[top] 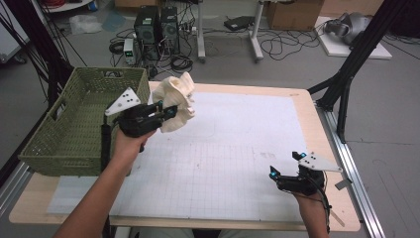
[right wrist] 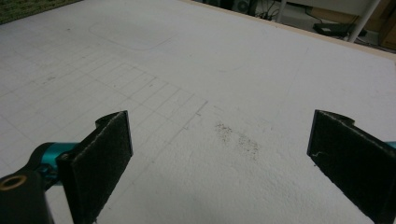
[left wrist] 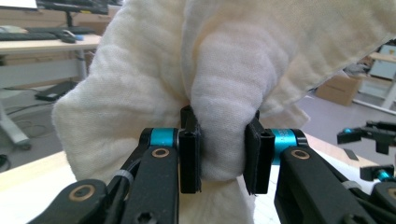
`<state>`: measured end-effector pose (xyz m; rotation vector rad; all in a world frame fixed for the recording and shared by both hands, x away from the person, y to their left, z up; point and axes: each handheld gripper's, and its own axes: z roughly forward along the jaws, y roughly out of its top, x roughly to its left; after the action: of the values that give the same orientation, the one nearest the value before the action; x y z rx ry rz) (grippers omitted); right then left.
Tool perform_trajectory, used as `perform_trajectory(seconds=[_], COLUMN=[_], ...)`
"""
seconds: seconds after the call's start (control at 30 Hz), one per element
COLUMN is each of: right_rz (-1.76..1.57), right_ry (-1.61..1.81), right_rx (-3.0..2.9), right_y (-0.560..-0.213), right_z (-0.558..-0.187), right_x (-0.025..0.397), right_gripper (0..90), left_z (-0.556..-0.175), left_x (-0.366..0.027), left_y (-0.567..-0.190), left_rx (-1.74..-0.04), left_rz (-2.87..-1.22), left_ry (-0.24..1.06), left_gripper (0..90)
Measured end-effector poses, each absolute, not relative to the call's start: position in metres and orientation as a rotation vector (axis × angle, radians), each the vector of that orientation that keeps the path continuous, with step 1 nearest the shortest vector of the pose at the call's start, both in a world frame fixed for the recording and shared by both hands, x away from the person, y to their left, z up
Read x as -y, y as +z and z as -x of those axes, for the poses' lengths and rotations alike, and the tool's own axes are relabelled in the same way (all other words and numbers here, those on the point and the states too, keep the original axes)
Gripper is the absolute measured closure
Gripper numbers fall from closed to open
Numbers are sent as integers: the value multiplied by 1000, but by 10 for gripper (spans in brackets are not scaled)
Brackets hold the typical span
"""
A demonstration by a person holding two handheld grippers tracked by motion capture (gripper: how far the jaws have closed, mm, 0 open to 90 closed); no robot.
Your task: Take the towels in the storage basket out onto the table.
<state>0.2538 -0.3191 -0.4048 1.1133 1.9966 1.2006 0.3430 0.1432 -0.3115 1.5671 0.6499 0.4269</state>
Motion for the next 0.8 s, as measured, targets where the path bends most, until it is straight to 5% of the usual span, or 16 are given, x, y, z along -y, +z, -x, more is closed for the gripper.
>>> perform_trajectory(seconds=[0.8], right_rz=[-1127], right_ry=[1199], right_rx=[-2015], right_y=[-407], right_z=[-256], right_x=[319], right_gripper=[59], left_z=[-359], left_x=[-61], left_y=[-387], left_rx=[-705], left_rz=[-1711], left_ry=[263], left_gripper=[683])
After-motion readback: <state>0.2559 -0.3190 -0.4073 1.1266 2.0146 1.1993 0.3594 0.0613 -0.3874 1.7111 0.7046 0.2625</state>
